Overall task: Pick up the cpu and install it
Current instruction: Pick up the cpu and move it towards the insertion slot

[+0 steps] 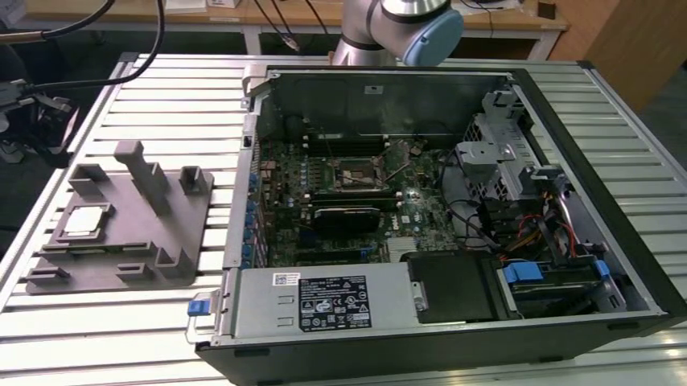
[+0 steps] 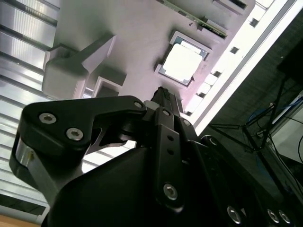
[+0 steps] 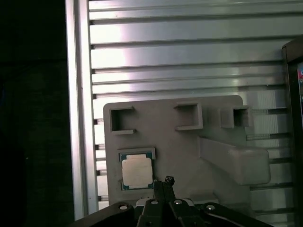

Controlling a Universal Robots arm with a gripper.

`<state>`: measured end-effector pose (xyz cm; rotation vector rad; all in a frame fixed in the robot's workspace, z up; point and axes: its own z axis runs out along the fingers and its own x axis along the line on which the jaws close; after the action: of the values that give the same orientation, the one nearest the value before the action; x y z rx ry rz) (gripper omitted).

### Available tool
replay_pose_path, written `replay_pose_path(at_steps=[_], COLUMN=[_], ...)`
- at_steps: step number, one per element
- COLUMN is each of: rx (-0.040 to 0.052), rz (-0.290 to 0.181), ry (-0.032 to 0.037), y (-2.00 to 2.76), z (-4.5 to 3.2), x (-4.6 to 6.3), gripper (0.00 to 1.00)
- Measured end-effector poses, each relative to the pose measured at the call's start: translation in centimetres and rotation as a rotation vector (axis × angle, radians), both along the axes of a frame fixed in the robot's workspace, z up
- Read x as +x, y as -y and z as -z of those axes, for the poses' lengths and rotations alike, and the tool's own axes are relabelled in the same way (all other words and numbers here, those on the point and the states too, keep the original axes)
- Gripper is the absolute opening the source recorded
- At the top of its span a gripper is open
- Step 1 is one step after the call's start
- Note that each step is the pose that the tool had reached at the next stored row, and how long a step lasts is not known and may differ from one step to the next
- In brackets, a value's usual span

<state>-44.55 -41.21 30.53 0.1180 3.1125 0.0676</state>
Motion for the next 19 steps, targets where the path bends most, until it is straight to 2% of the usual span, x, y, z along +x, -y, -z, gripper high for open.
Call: replay_pose_path(at_steps=[8,19], rx=[0.0001,0.0001], rz=[0.000,0.000], ry=[0.0001,0.0001], y=[0.55,1.55], z=[1.09,2.73], x=[0.0,0.0], gripper=[0.11,0.11])
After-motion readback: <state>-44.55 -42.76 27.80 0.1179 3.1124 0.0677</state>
